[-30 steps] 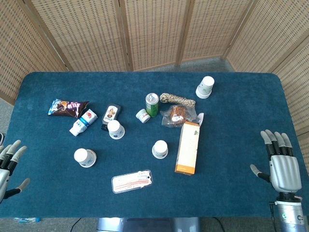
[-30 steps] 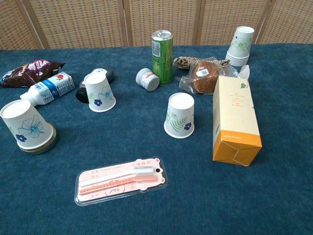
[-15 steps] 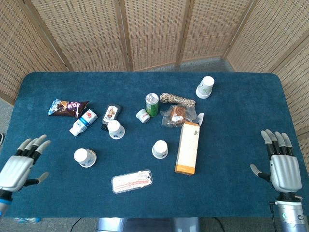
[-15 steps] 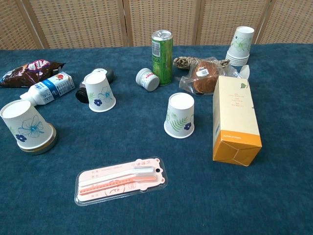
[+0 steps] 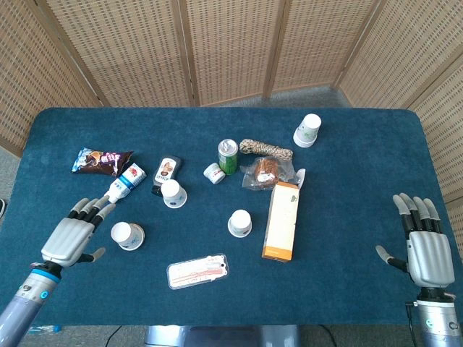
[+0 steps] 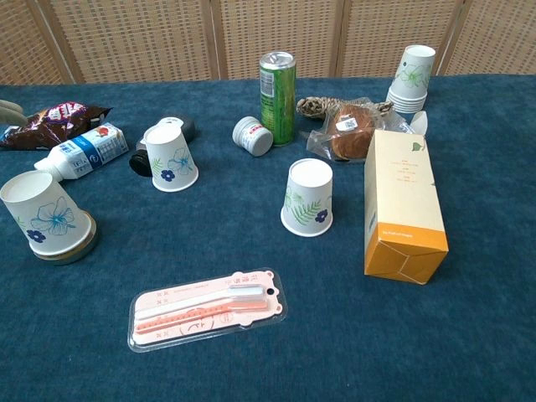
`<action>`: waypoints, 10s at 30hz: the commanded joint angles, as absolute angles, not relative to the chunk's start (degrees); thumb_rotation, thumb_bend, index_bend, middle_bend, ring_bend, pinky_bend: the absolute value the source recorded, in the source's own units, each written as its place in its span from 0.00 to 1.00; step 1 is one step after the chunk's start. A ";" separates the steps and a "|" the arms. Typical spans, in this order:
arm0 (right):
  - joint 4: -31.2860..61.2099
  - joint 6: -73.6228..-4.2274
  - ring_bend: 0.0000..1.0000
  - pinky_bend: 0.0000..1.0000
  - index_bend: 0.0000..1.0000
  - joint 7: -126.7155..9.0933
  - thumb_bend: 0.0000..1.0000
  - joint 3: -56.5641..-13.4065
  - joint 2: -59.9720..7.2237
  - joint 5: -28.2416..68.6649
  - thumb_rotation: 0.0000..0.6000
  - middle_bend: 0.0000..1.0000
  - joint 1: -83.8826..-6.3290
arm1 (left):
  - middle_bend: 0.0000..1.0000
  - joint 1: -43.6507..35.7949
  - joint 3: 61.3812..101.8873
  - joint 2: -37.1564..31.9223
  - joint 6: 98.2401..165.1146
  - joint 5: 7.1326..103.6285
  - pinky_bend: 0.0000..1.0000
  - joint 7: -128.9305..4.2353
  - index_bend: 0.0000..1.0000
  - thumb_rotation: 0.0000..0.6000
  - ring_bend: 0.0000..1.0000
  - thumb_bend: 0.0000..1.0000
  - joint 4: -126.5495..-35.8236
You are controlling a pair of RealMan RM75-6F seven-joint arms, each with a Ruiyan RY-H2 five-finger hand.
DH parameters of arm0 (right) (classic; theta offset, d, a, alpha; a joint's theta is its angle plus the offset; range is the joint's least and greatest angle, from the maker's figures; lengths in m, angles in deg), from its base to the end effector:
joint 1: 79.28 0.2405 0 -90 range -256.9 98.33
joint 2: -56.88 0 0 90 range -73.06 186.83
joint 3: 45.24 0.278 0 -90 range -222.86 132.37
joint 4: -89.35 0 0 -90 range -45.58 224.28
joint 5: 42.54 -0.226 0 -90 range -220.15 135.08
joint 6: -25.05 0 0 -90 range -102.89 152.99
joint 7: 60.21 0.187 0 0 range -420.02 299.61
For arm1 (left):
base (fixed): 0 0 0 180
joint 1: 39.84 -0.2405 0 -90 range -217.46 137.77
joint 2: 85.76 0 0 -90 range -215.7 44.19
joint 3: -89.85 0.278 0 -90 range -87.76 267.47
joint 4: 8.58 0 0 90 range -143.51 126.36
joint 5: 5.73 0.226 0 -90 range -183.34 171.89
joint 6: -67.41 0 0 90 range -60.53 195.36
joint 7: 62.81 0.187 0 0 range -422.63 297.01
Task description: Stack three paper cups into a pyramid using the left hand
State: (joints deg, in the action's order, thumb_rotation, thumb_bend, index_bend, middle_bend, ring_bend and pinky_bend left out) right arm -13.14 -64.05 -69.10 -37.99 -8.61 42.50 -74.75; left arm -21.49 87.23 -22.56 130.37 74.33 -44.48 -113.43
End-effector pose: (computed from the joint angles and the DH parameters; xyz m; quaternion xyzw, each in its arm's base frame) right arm -0.2881 -0.2369 0.1583 0.5538 -0.3670 0.4394 0.6046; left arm -0.2640 0.2751 0.0745 -0.7354 -0.3842 -0.2942 0.4745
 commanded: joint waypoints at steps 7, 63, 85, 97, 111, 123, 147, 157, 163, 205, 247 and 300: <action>-13.17 -63.81 0.00 0.00 0.02 -68.18 0.19 -37.75 -8.27 41.98 1.00 0.00 -74.72 | 0.00 -17.84 86.38 -17.69 128.50 66.04 0.22 -32.56 0.05 1.00 0.01 0.30 -115.77; -13.09 -62.42 0.00 0.00 0.01 -65.26 0.19 -37.54 -7.27 40.34 1.00 0.00 -74.51 | 0.33 4.10 78.69 6.86 132.13 44.50 0.52 -9.81 0.36 1.00 0.40 0.30 -111.22; -12.86 -61.73 0.00 0.00 0.01 -63.48 0.19 -37.41 -6.76 39.51 1.00 0.00 -74.44 | 0.24 10.28 78.41 15.62 136.58 37.09 0.50 -4.21 0.26 1.00 0.27 0.30 -106.31; -12.79 -61.81 0.00 0.00 0.01 -63.14 0.19 -37.42 -6.59 39.49 1.00 0.00 -74.51 | 0.00 9.36 79.22 12.03 138.59 40.04 0.37 -7.28 0.07 1.00 0.00 0.29 -108.77; -13.37 -62.15 0.00 0.00 0.01 -64.05 0.19 -37.73 -6.73 40.14 1.00 0.00 -74.60 | 0.00 7.93 76.32 1.27 137.83 35.37 0.29 -11.51 0.06 1.00 0.00 0.29 -111.05; -12.94 -61.53 0.00 0.00 0.01 -64.08 0.19 -37.45 -6.96 39.26 1.00 0.00 -74.32 | 0.00 10.04 76.81 2.74 135.96 30.07 0.26 -10.97 0.06 1.00 0.00 0.29 -105.79; -12.88 -61.14 0.00 0.00 0.01 -62.54 0.19 -37.25 -6.56 38.74 1.00 0.00 -74.25 | 0.07 13.11 78.18 8.54 136.76 26.46 0.39 -9.58 0.13 1.00 0.11 0.29 -98.38; -12.76 -61.12 0.00 0.00 0.01 -61.85 0.19 -37.14 -6.34 38.62 1.00 0.00 -74.26 | 0.32 13.01 78.43 11.40 139.29 27.80 0.53 -8.71 0.33 1.00 0.35 0.30 -95.00; -12.76 -61.11 0.00 0.00 0.01 -61.88 0.19 -37.18 -6.35 38.67 1.00 0.00 -74.25 | 0.37 12.65 78.34 11.79 139.74 28.36 0.55 -8.31 0.37 1.00 0.40 0.32 -94.26; -13.49 -61.49 0.00 0.00 0.01 -63.38 0.19 -37.56 -6.70 39.26 1.00 0.00 -74.35 | 0.37 4.68 84.76 -9.59 136.11 67.86 0.52 -25.79 0.38 1.00 0.39 0.31 -118.13; -13.42 -61.78 0.00 0.00 0.01 -62.21 0.19 -37.31 -6.14 39.26 1.00 0.00 -74.51 | 0.36 15.83 78.01 7.07 140.83 42.46 0.52 0.40 0.37 1.00 0.39 0.31 -118.10; -14.53 -62.17 0.00 0.00 0.01 -62.45 0.19 -37.82 -5.94 40.42 1.00 0.00 -74.75 | 0.00 -6.36 95.59 -30.84 146.06 71.89 0.09 -37.64 0.00 1.00 0.00 0.29 -121.96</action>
